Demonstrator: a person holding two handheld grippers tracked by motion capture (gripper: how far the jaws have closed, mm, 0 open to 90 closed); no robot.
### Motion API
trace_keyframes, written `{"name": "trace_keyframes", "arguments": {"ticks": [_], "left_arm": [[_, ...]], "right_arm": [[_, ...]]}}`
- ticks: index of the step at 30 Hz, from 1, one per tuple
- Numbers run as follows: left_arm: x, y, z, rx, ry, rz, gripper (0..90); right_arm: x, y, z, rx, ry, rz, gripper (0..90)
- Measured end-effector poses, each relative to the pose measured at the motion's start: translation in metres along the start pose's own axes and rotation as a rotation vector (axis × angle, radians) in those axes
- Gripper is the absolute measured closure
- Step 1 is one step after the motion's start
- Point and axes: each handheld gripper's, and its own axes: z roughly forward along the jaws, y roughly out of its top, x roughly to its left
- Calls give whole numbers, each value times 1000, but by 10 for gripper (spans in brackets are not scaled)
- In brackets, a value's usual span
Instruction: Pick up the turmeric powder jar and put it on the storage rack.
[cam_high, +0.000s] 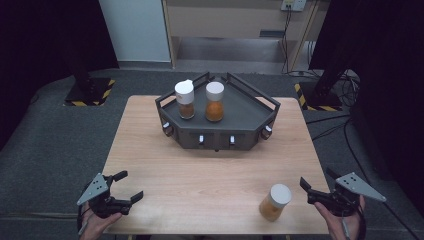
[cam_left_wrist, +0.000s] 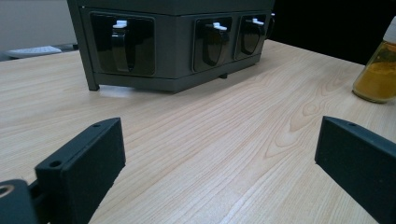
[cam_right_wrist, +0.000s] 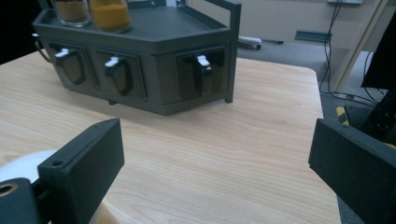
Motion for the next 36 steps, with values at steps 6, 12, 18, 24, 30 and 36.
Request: {"name": "trace_keyframes", "arguments": {"ticks": [6,12,18,24,30,36], "left_arm": [[-1,1,3,6,-9,11,0],[-2,1,4,6,-19,27,0],[-2,0,4,0,-9,25,0],[-2,0,4,1,-8,28,0],[-2,0,5,5,-8,28,0],[-3,1,5,11,-9,29,0]], "right_arm": [[0,16,-10,-5,47,-8,34],[4,28,-16,-7,112,-35,32],[13,33,-13,17,183,-55,35],[24,25,-3,58,229,-62,49],[31,11,11,103,265,-55,63],[40,-1,19,118,256,-67,101]]}}
